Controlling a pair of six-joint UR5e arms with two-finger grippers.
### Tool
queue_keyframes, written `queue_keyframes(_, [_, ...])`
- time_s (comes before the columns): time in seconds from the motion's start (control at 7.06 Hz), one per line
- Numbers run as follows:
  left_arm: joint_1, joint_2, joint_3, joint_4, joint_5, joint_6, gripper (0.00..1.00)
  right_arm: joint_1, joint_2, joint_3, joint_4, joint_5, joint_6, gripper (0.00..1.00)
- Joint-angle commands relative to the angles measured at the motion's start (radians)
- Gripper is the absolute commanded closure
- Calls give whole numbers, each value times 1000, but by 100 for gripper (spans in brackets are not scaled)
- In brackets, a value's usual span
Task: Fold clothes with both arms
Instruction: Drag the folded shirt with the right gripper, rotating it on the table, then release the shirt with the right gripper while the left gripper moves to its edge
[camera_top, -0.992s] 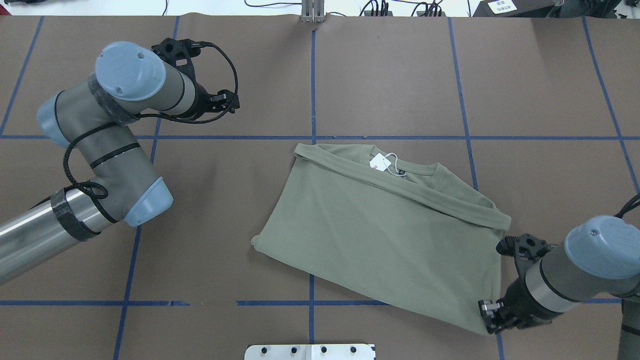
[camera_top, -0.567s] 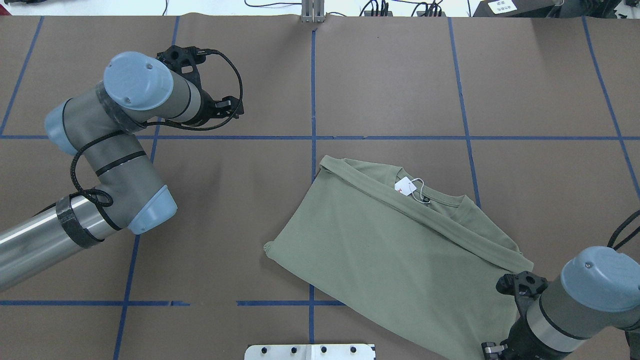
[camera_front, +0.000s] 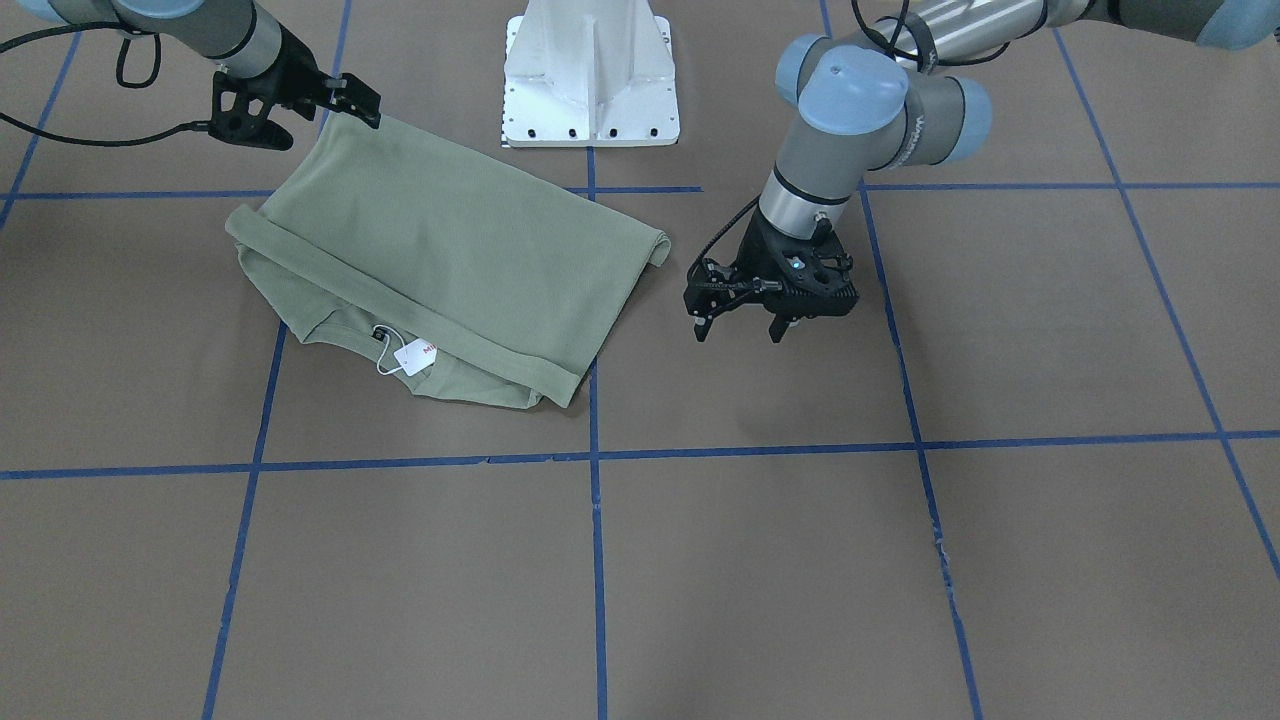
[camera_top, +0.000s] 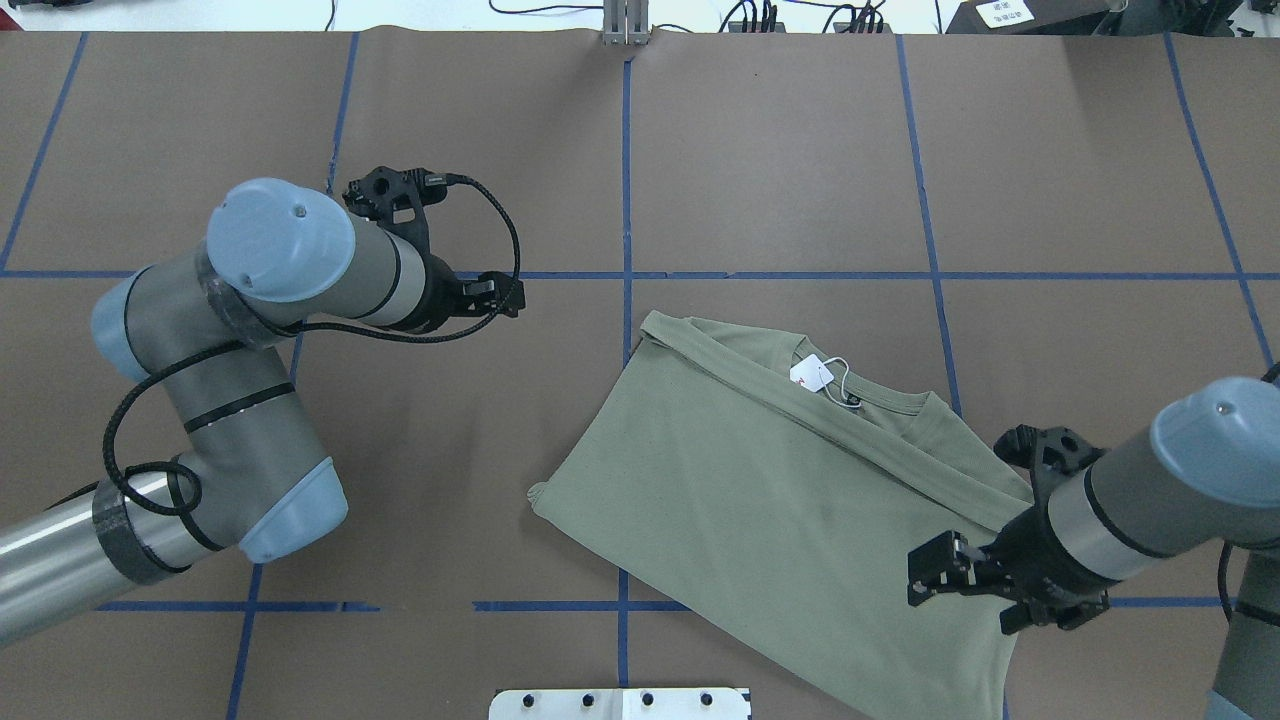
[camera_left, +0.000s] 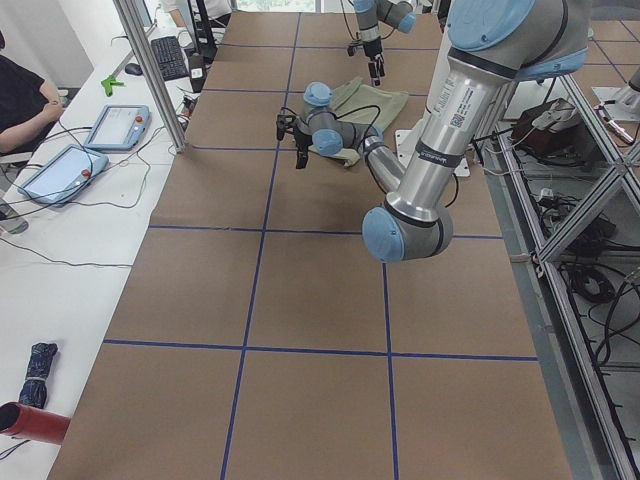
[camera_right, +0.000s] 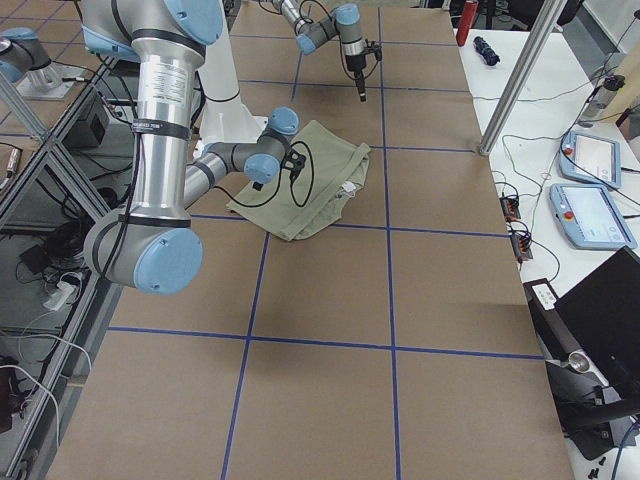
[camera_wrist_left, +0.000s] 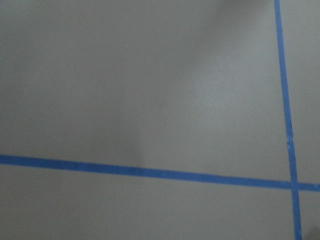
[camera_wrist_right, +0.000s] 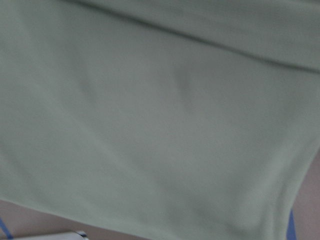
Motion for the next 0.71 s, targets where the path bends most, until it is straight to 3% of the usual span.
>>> queue_keyframes(0.0, [137,17,-46,-9,-10,-131,0,174,107,-12,-4,3,1,0])
queue_keyframes(0.28, [243,5,-41,-12,-2,-192,0,248,130,-35,-3,5,-11,0])
queue_keyframes(0.57, [262,5,-26,-12,-2,-192,0,257,151,-55,-1,5,-11,0])
